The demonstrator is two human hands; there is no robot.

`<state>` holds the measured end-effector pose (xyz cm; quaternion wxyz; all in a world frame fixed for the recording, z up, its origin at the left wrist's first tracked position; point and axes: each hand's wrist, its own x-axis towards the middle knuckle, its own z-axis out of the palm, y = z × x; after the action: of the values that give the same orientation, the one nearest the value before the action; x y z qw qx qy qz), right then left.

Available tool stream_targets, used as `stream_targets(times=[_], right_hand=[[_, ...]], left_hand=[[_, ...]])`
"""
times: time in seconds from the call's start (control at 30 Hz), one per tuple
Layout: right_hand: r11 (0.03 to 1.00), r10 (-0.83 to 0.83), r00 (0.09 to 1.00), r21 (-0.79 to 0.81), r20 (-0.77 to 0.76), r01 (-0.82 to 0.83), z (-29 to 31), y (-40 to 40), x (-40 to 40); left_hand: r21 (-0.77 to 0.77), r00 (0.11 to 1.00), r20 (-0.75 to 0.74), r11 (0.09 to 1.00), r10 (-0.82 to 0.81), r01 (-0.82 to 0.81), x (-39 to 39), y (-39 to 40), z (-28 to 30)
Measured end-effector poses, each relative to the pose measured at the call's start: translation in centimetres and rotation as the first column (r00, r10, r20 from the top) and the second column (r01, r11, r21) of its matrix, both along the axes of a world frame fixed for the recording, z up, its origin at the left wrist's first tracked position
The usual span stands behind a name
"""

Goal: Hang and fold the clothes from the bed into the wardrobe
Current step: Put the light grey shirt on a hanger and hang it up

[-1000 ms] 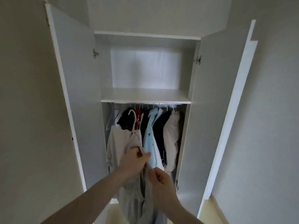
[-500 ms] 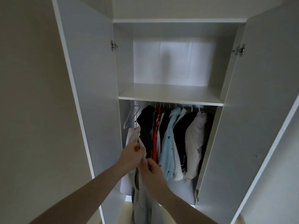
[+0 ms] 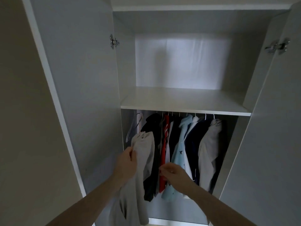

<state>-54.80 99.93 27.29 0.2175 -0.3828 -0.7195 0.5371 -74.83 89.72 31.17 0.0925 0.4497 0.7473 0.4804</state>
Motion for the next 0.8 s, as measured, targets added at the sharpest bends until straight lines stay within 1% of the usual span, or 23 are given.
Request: stream_targets(times=[0.07,0.17,0.27,0.37,0.5,0.6,0.7,0.8], right_hand=[[0.999,-0.039,0.999,0.034,0.015,0.039,-0.3,2.0,-0.7],[0.994,-0.050,0.994,0.104,0.093,0.040,-0.8,4.4,-2.0],[0.984,-0.073,0.989,0.168,0.126,0.051,-0.8,7.1,-3.6],[0.975,-0.061,0.987,0.223,0.151,0.026,-1.0,10.1,-5.3],[0.946,0.004,0.975,0.316,0.221,-0.075,-1.9,14.0,-7.7],[0.877,0.056,0.942,0.434,0.332,-0.205,-2.8,17.3,-10.2],[0.831,0.141,0.890,0.437,0.433,-0.344,-2.6,20.2,-12.6],[0.794,0.182,0.840,0.428,0.511,-0.432,-2.9,22.5,-14.5]], left_hand=[[-0.004,1.000,0.004,1.000,-0.002,0.002,-1.6,1.5,-0.5],[-0.027,1.000,0.008,1.000,-0.013,0.013,-3.5,3.2,-1.8],[-0.034,1.000,0.012,0.999,0.012,-0.011,-5.5,5.2,-2.4],[-0.026,0.998,0.029,0.998,0.057,-0.056,-7.0,7.6,-3.2],[-0.070,0.995,0.032,0.993,0.097,-0.095,-8.2,10.0,-4.5],[-0.114,0.995,-0.018,0.988,0.099,-0.100,-9.2,11.6,-5.2],[-0.121,0.987,-0.070,0.981,0.143,-0.151,-9.7,13.3,-5.7],[-0.112,0.978,-0.095,0.975,0.183,-0.194,-9.8,14.9,-6.3]])
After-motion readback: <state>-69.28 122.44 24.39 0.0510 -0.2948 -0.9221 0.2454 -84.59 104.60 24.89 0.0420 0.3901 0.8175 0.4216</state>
